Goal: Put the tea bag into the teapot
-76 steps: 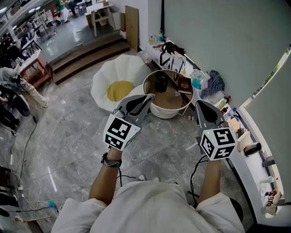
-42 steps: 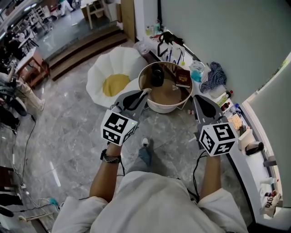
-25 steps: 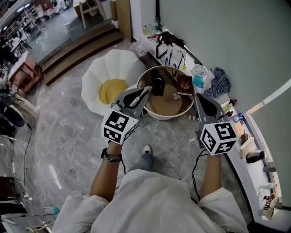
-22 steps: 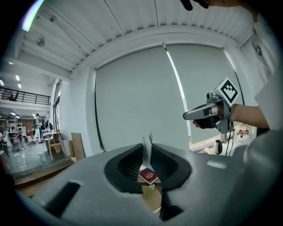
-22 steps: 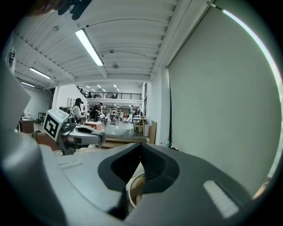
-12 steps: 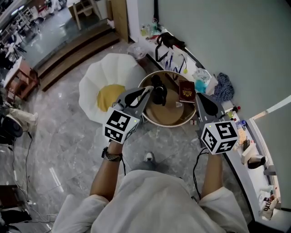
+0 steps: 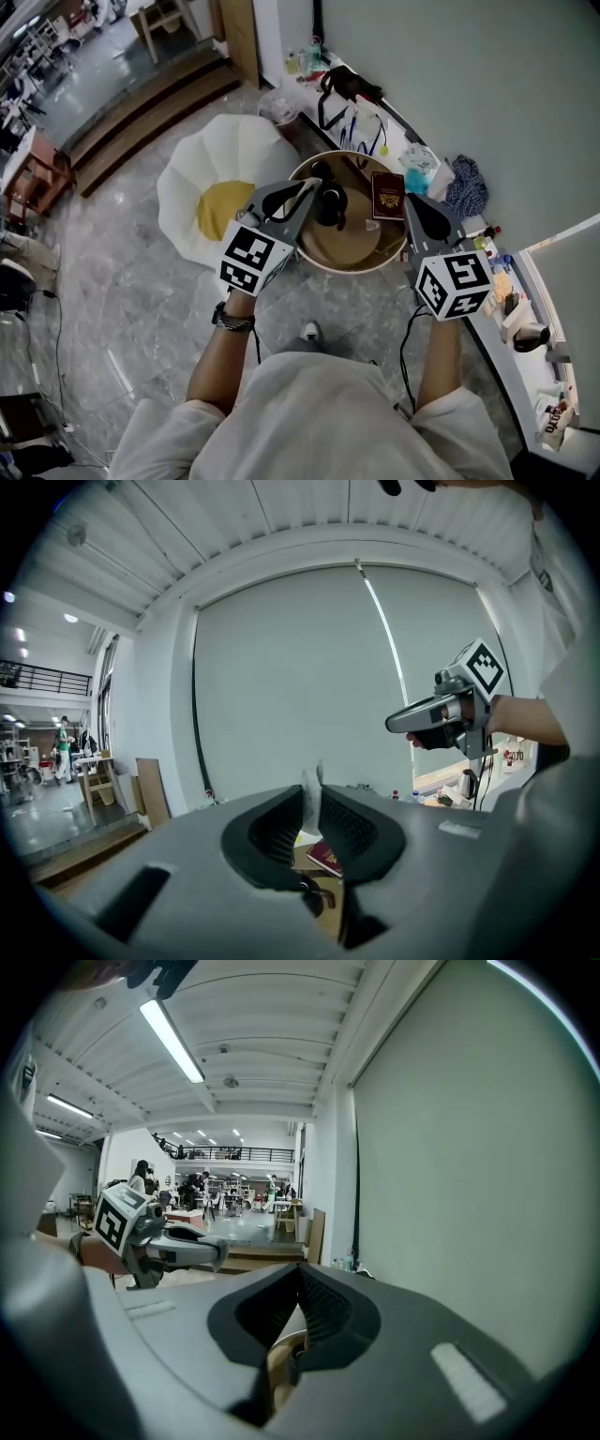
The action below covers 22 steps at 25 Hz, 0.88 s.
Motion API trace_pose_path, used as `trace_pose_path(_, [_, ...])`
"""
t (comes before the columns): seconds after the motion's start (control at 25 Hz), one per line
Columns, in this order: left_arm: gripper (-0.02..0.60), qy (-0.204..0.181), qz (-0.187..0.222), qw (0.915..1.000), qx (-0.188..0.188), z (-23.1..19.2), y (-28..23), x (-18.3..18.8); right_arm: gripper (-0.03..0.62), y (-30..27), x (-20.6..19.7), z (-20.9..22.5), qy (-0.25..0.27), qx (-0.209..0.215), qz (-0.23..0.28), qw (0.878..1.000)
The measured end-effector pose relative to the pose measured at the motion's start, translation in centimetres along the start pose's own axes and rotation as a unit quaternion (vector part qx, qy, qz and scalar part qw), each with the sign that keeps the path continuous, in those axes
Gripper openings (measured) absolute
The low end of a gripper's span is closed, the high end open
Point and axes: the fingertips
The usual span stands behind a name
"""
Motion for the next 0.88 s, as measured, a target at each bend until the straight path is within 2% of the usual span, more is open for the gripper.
trace_pose_path(0.48, [0.048,0.006,-0.023,0.9995,-0.021,-2.4,-3.3,-2.9,0.006,-3.8,-2.6,1.7,-0.007,-0.003,-0.015,1.000])
trace_pose_path(0.88, [0.049,0.013,-0.040,0.9991,-0.009,-4.4,-6.9,-5.0,0.008,-7.9,-4.2,4.7,-0.021,0.013,-0.022,0.999])
Point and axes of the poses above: the fingertips, and each gripper's own axes: y backward along the fingers, z to its right, x out of its top, and after that the axes turned 14 degrees about z, right-handed
